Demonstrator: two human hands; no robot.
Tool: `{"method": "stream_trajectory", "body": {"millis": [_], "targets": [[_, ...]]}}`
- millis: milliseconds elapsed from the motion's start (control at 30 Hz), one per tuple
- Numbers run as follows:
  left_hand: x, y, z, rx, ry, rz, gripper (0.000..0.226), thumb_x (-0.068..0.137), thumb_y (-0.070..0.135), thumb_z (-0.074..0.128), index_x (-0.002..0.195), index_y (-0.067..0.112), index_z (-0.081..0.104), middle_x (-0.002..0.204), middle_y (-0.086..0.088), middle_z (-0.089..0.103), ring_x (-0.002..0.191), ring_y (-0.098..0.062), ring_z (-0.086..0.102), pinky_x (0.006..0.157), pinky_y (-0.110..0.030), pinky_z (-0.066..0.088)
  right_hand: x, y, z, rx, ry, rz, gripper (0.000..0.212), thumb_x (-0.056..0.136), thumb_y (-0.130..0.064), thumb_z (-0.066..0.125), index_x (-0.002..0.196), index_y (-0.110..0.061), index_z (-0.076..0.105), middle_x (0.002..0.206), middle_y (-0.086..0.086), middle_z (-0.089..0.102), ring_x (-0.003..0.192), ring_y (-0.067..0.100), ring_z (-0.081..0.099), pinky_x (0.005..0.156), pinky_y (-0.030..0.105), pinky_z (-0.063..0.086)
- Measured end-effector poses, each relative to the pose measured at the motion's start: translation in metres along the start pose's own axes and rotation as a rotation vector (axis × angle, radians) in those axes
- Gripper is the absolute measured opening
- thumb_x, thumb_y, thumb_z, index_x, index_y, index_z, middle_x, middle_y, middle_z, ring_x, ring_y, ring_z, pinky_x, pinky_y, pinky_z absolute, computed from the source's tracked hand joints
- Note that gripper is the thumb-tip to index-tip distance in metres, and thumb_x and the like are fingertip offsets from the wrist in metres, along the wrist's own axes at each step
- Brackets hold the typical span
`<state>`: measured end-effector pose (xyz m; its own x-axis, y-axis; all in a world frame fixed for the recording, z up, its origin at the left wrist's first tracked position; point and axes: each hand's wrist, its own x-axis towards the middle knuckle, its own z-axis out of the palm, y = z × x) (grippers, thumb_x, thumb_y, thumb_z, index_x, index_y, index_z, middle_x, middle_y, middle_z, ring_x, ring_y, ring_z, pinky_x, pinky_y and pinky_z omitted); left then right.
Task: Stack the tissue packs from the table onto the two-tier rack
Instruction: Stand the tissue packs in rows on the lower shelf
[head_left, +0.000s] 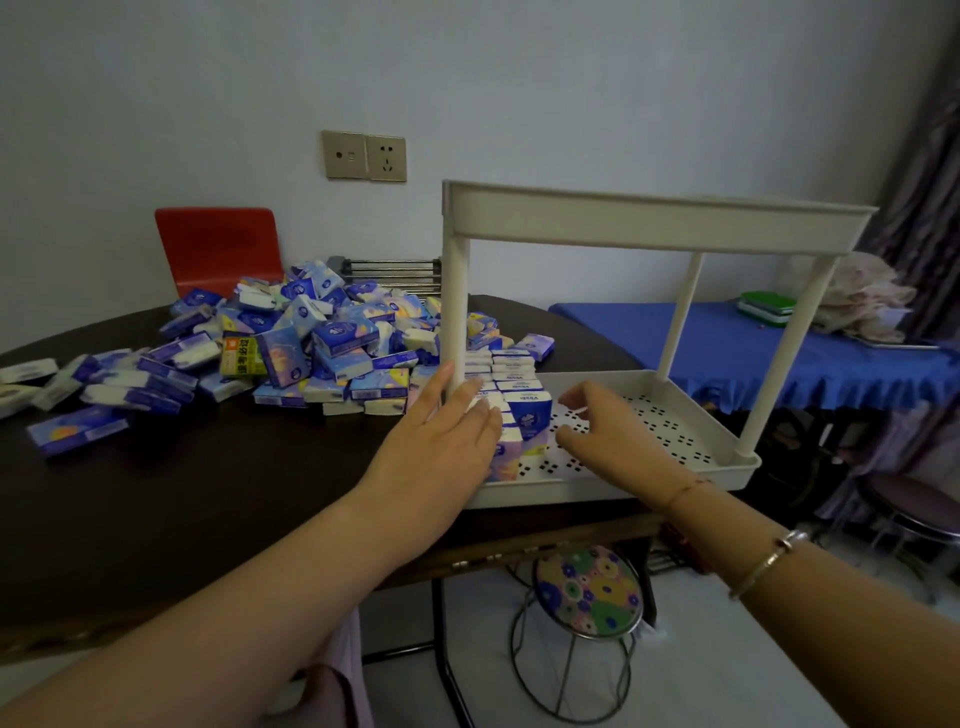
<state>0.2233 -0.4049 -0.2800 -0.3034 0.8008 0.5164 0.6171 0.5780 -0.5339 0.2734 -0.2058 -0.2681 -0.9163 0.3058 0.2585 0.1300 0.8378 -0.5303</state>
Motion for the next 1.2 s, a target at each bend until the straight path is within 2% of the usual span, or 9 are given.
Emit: {"method": "stream_trajectory", "body": {"millis": [133, 267, 467, 533, 633, 800, 967, 1067, 1200], "targets": [[-0.016, -0.006, -0.014, -0.106, 0.1, 0.037, 0.047, 0.066, 0.026, 0.084, 0.109, 0.015, 0.069, 0.114, -0.007, 0.068, 0.12, -0.029, 0.056, 0.108, -0.052, 0.024, -0.028, -0.021, -0.008, 0.02, 0.114, -0.166, 0.019, 0.087, -0.021, 0.058, 0.106, -0.021, 0.056, 0.107, -0.006, 0.058, 0.097, 0.008, 0.053, 0.072, 0.013, 0.041], [-0.038, -0.025, -0.024, -0.151, 0.141, 0.014, 0.045, 0.067, 0.024, 0.081, 0.11, 0.015, 0.068, 0.115, -0.006, 0.068, 0.117, -0.027, 0.058, 0.106, -0.053, 0.032, -0.047, -0.057, -0.008, 0.108, 0.138, -0.269, 0.013, 0.087, -0.018, 0.057, 0.098, -0.025, 0.059, 0.096, -0.011, 0.059, 0.086, 0.003, 0.055, 0.068, 0.012, 0.044], [-0.08, -0.065, -0.003, -0.192, -0.028, -0.195, 0.038, 0.072, 0.028, 0.075, 0.108, 0.02, 0.067, 0.114, 0.0, 0.066, 0.116, -0.024, 0.058, 0.109, -0.048, 0.03, -0.053, -0.107, 0.023, 0.197, 0.003, -0.38, 0.017, 0.089, -0.016, 0.057, 0.102, -0.027, 0.054, 0.098, -0.014, 0.057, 0.087, -0.002, 0.055, 0.069, 0.008, 0.043], [-0.096, -0.08, 0.009, -0.202, -0.118, -0.288, 0.038, 0.076, 0.029, 0.073, 0.112, 0.021, 0.067, 0.117, 0.001, 0.066, 0.119, -0.022, 0.056, 0.109, -0.047, 0.029, -0.046, -0.119, 0.044, 0.166, -0.055, -0.406, 0.02, 0.089, -0.017, 0.057, 0.105, -0.028, 0.052, 0.1, -0.014, 0.055, 0.09, -0.002, 0.054, 0.073, 0.01, 0.043], [-0.116, -0.1, 0.031, -0.3, -0.26, -0.462, 0.042, 0.091, 0.035, 0.056, 0.132, 0.024, 0.052, 0.138, 0.004, 0.051, 0.136, -0.017, 0.035, 0.117, -0.044, 0.012, -0.025, -0.133, 0.081, 0.127, -0.114, -0.427, 0.027, 0.09, -0.019, 0.056, 0.115, -0.025, 0.052, 0.111, -0.01, 0.055, 0.1, 0.001, 0.052, 0.086, 0.016, 0.044], [-0.13, -0.12, 0.063, -0.556, -0.32, -0.747, 0.057, 0.096, 0.048, 0.04, 0.147, 0.027, 0.027, 0.155, 0.006, 0.025, 0.145, -0.016, 0.013, 0.12, -0.042, 0.005, 0.034, -0.151, 0.137, -0.071, -0.003, -0.356, 0.042, 0.089, -0.022, 0.054, 0.13, -0.022, 0.046, 0.131, -0.001, 0.047, 0.122, 0.013, 0.041, 0.097, 0.021, 0.031], [-0.134, -0.12, 0.074, -0.655, -0.282, -0.72, 0.058, 0.097, 0.047, 0.037, 0.149, 0.027, 0.021, 0.156, 0.007, 0.019, 0.146, -0.014, 0.008, 0.12, -0.04, 0.001, 0.097, -0.162, 0.175, -0.165, 0.126, -0.243, 0.063, 0.085, -0.033, 0.057, 0.142, -0.024, 0.033, 0.148, 0.01, 0.031, 0.136, 0.031, 0.028, 0.11, 0.047, 0.03], [-0.135, -0.123, 0.078, -0.706, -0.267, -0.77, 0.055, 0.098, 0.044, 0.037, 0.148, 0.028, 0.022, 0.156, 0.008, 0.02, 0.146, -0.014, 0.007, 0.12, -0.04, 0.001, 0.127, -0.171, 0.186, -0.158, 0.147, -0.18, 0.077, 0.084, -0.042, 0.062, 0.148, -0.029, 0.02, 0.157, 0.013, 0.011, 0.142, 0.035, 0.016, 0.112, 0.053, 0.024], [-0.136, -0.123, 0.082, -0.754, -0.206, -0.808, 0.05, 0.098, 0.04, 0.038, 0.146, 0.029, 0.028, 0.153, 0.009, 0.027, 0.144, -0.011, 0.011, 0.119, -0.037, 0.002, 0.153, -0.177, 0.191, -0.23, 0.075, -0.115, 0.077, 0.085, -0.044, 0.061, 0.148, -0.031, 0.019, 0.158, 0.014, 0.003, 0.131, 0.043, 0.035, 0.106, 0.056, 0.031]]}}
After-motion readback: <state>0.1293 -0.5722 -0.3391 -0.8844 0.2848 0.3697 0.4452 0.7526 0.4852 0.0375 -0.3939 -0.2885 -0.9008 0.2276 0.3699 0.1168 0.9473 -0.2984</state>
